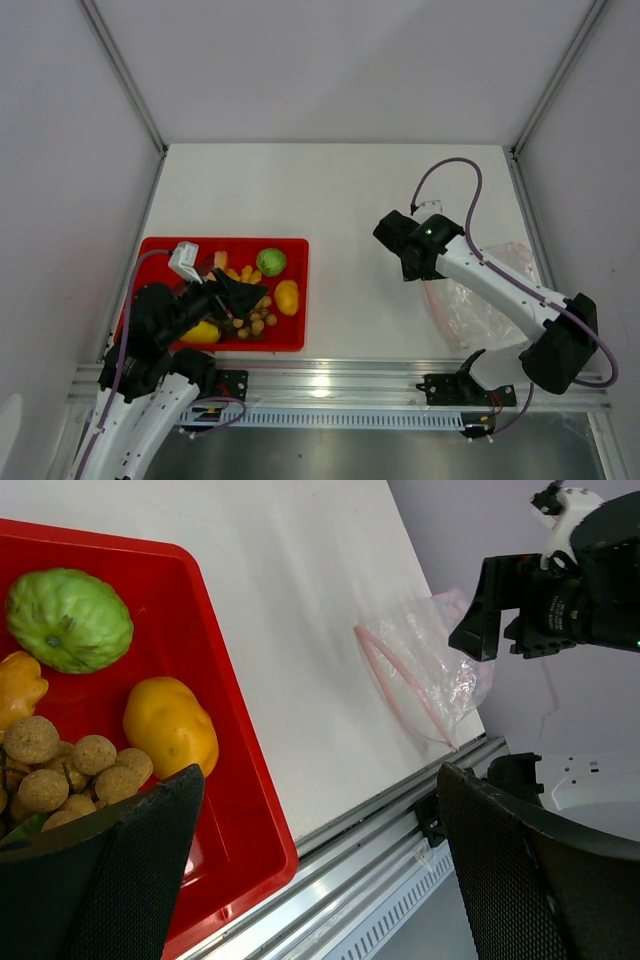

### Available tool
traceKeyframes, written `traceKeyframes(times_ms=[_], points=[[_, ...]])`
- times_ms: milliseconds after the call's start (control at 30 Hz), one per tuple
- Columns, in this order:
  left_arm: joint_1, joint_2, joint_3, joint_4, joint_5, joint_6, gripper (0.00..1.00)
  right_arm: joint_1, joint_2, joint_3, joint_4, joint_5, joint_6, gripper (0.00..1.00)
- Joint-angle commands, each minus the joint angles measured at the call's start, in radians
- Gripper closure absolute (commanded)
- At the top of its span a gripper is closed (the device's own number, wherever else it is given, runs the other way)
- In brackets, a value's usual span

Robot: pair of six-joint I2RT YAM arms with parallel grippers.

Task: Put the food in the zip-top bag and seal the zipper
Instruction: Pick up the zipper food storage bag at the corner of the board.

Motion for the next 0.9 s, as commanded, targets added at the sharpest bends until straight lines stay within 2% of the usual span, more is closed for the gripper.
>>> traceKeyframes(times_ms=[0,467,600,867], points=[[-0.003,0.001,0.033,-0.002,0.015,0.018,0.01,0.003,0.074,0.022,-0.022,0.033,-0.001,0.09],[-0.003,-0.007,0.041,-0.007,0.035,0.016,0.0,0.017,0.498,0.033,0.005,0.133,-0.061,0.13],[-0.003,-0.01,0.035,-0.008,0.03,0.021,0.01,0.011,0.564,0.028,0.002,0.176,-0.046,0.14],[-0.003,0.007,0.022,0.01,0.047,0.019,0.0,-0.048,0.642,0.006,0.01,0.253,-0.021,0.21]])
